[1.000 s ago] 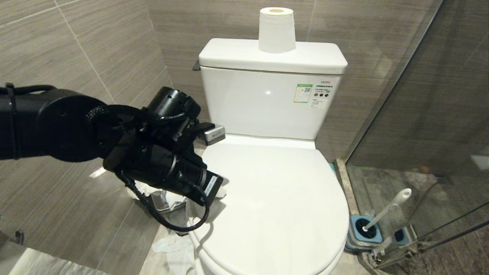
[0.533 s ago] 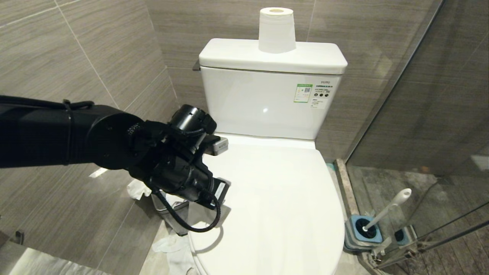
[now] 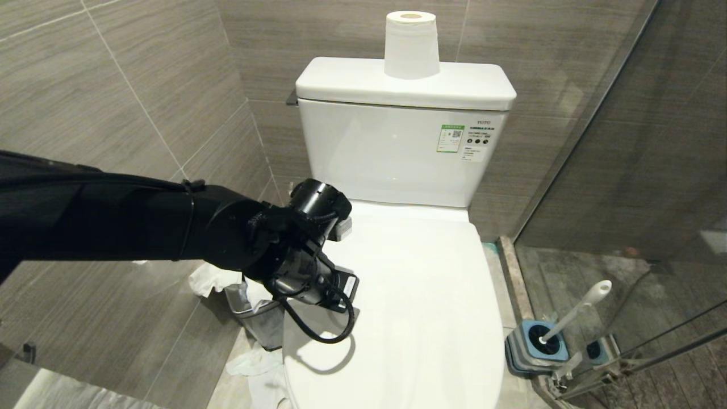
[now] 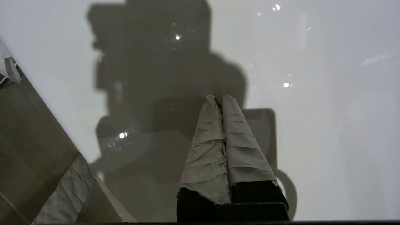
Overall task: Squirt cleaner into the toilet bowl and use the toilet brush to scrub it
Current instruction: Close the toilet lid
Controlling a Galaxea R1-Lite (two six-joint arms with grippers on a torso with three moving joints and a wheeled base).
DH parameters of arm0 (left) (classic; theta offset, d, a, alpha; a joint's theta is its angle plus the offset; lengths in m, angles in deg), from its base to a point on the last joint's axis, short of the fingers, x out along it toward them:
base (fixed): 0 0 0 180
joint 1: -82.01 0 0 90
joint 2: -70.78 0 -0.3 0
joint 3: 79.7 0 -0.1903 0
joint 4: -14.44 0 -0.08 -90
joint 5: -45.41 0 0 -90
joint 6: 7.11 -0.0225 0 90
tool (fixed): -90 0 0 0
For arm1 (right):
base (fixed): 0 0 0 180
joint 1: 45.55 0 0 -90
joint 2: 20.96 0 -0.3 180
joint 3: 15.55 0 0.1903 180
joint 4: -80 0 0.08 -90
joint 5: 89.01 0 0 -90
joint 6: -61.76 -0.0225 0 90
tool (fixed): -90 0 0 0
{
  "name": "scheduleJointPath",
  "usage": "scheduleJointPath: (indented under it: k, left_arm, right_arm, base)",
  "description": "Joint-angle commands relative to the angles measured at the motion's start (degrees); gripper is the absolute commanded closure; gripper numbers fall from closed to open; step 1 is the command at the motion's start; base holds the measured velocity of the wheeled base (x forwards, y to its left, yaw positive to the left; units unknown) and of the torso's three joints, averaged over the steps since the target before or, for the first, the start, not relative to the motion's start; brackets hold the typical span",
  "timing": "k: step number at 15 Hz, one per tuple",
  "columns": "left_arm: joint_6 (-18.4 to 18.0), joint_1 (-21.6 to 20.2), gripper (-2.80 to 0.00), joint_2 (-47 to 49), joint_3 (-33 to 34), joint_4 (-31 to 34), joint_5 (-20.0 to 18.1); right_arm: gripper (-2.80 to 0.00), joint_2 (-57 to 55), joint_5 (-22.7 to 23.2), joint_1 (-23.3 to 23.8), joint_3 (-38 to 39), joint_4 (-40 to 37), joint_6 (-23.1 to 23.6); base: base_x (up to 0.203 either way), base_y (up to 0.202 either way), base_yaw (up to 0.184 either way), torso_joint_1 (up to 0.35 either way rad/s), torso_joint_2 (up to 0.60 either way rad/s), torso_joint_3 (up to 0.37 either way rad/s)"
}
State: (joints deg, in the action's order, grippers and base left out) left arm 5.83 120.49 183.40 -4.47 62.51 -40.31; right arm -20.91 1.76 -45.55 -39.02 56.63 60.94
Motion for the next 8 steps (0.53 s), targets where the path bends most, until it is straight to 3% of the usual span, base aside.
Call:
scheduleJointPath:
  k: [1, 5, 8]
  left_arm:
    - [2.1, 0.7, 0.00, 3.0, 0.1, -0.3, 1.3]
    - [5.4, 1.3, 0.00, 4.5, 0.4, -0.2, 1.5]
    - [5.7, 1.9, 0.00, 5.3, 0.4, -0.2, 1.5]
  right_arm:
    - [0.00, 0.0, 0.0, 0.0, 0.0, 0.0, 0.0]
    - [0.00, 0.0, 0.0, 0.0, 0.0, 0.0, 0.0]
    - [0.00, 0.0, 0.0, 0.0, 0.0, 0.0, 0.0]
  base:
    - [0.000, 0.000, 0.000, 0.000, 0.00, 0.000]
    - [0.000, 0.000, 0.000, 0.000, 0.00, 0.000]
    - [0.000, 0.000, 0.000, 0.000, 0.00, 0.000]
